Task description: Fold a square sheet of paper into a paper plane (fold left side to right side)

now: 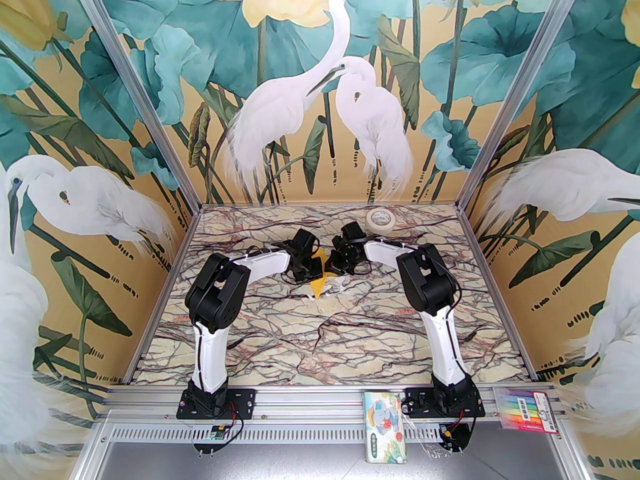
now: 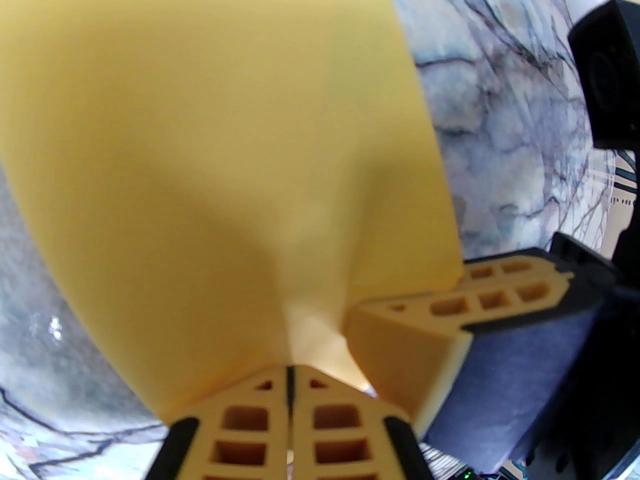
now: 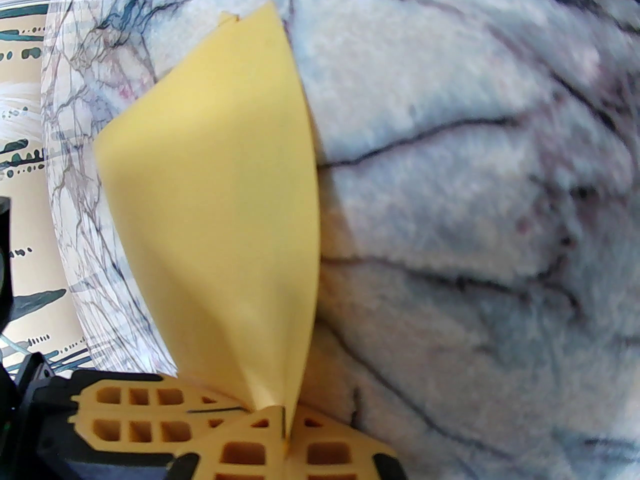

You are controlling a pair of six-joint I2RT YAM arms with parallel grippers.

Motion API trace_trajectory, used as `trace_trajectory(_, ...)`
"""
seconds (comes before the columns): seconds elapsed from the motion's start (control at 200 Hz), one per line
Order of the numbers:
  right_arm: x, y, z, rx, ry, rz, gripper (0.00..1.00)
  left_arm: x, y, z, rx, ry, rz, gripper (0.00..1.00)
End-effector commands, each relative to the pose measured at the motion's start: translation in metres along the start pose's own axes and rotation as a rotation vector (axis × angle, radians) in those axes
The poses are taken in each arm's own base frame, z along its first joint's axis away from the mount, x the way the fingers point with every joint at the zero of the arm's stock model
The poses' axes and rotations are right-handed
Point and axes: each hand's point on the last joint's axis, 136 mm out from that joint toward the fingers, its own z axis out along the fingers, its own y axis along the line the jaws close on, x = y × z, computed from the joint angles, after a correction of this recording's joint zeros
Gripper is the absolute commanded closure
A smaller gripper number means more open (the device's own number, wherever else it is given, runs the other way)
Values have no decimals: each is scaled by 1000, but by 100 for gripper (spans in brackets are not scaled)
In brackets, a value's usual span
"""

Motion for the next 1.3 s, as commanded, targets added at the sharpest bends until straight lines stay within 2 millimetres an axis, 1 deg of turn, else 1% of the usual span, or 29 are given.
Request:
trace_trajectory(0.0, -5, 15, -14, 16, -36, -14, 100, 14, 3, 6, 1, 36, 2, 93)
trace_trajectory(0.275, -6, 19, -14, 32, -37, 4, 100, 31, -1, -1, -15, 43, 31, 93)
trace_trajectory(0.585, -3, 23, -16, 57, -33, 27, 100, 46, -7, -15, -11, 42, 43, 92)
trace_trajectory(0.715, -2, 21, -18, 75, -37, 43, 100, 53, -8, -14, -7, 57, 45, 92)
trace_trajectory(0.85, -1, 19, -19, 96, -39, 63, 100, 61, -4, -12, -19, 68, 40, 92)
trace_trajectory(1.085, 0, 22, -23, 103, -47, 65, 100, 71, 10, -12, -49, 76, 25, 93)
trace_trajectory(1.295, 2, 22, -23, 110, -43, 66, 100, 78, 19, -19, -65, 71, 16, 93)
